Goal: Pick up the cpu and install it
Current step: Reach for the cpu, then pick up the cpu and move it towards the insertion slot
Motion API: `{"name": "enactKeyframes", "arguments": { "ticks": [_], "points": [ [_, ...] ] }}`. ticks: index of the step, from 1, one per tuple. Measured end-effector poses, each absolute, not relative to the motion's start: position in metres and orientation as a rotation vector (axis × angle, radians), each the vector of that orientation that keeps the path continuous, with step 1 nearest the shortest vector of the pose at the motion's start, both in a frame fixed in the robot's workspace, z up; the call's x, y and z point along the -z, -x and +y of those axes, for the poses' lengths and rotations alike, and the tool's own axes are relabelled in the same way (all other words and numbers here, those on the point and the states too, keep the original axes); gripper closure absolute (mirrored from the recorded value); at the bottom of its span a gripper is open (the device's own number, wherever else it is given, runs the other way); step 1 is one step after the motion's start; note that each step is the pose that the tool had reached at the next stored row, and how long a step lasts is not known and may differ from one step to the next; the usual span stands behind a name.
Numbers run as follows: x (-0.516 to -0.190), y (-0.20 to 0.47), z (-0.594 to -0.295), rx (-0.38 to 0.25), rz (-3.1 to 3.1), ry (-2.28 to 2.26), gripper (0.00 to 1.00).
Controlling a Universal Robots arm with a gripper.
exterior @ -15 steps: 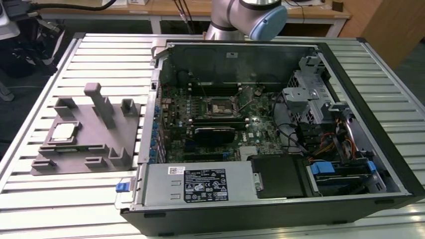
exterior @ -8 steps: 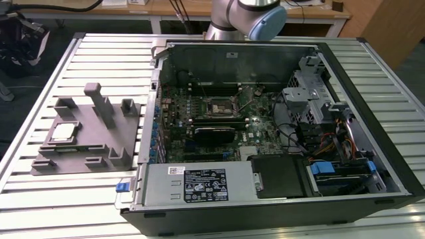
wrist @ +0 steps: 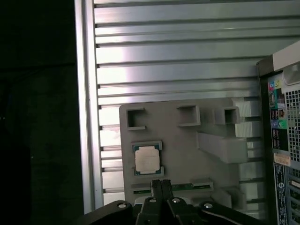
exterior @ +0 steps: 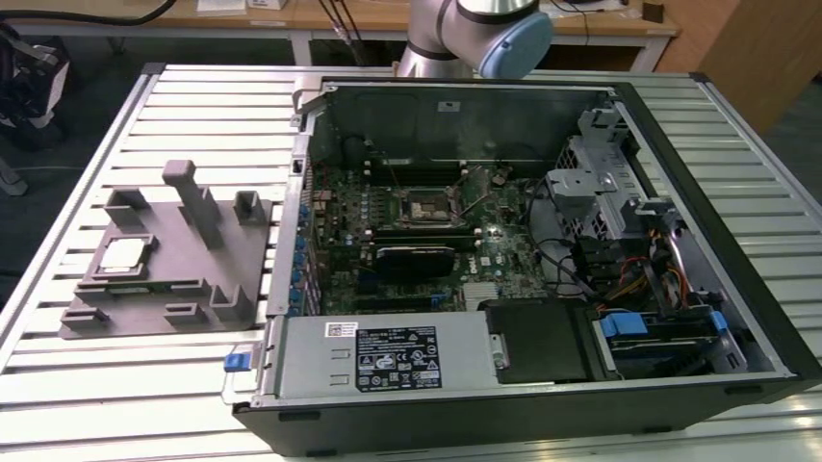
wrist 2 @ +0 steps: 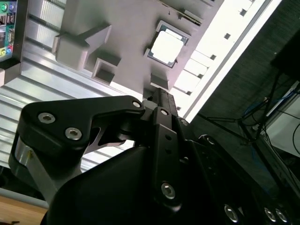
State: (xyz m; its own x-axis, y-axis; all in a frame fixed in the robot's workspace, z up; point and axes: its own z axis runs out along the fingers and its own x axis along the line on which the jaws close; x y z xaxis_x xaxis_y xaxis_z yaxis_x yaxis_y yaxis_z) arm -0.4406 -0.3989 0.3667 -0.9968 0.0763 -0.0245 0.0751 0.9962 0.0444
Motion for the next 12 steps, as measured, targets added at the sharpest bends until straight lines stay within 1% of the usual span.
{"name": "enactKeyframes", "arguments": {
  "ticks": [12],
  "points": [
    [-0.3655, 0.4509, -0.3989, -0.068, 3.113, -0.118, 0.89]
  ]
}}
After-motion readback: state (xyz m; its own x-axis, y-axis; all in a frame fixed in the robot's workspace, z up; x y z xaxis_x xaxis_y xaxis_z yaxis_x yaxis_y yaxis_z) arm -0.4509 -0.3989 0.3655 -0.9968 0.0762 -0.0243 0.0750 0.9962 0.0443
